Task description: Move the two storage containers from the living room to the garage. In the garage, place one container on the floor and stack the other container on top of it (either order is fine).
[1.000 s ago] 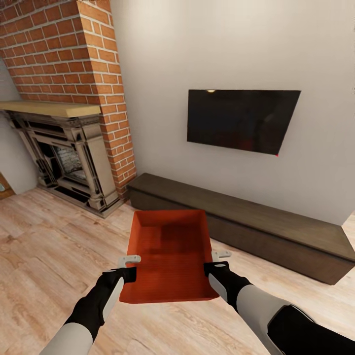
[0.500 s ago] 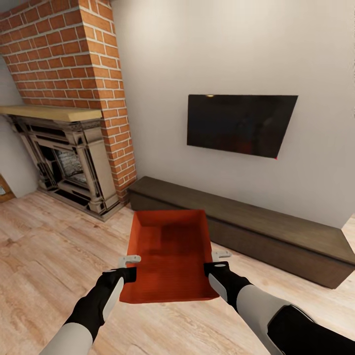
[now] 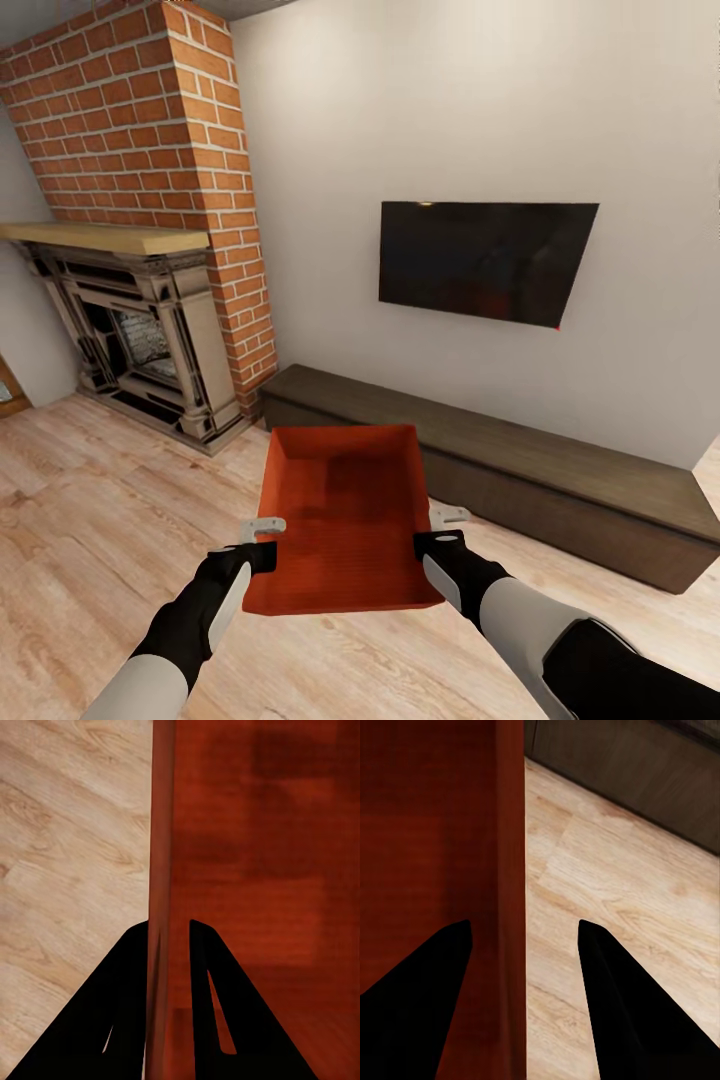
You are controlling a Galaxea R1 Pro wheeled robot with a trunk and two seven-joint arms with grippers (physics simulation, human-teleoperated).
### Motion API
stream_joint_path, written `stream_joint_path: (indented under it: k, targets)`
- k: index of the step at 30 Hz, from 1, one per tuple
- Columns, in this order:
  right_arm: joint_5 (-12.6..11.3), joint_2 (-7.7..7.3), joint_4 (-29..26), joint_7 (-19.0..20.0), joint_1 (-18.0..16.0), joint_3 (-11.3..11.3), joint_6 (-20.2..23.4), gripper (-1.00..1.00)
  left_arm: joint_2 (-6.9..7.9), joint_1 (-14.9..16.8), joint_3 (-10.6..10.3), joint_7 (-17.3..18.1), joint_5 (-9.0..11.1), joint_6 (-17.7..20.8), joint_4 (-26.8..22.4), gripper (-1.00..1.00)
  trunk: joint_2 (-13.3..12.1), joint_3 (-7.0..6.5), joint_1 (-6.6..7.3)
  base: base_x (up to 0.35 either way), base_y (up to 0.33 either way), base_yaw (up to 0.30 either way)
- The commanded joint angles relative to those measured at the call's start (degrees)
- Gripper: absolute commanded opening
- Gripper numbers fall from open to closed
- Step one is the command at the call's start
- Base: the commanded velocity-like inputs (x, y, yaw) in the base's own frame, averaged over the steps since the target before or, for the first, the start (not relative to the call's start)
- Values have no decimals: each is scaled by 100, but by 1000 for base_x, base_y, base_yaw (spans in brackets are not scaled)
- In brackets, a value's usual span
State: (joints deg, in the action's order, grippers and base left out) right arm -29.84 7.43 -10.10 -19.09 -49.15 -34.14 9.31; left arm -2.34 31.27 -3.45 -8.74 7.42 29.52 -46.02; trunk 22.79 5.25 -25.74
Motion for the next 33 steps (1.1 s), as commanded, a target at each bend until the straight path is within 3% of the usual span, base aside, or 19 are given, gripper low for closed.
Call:
stream_joint_path:
  k: [1, 33]
  targets:
    - [31, -3, -124, -21, -7, -75, 35, -100, 6, 2, -16, -84, -66, 45, 58, -100, 13, 5, -4, 0, 0, 0]
    - [29, 0, -124, -7, -7, -73, 35, -100, 14, 2, -16, -84, -66, 36, 14, -100, 13, -8, -4, 0, 0, 0]
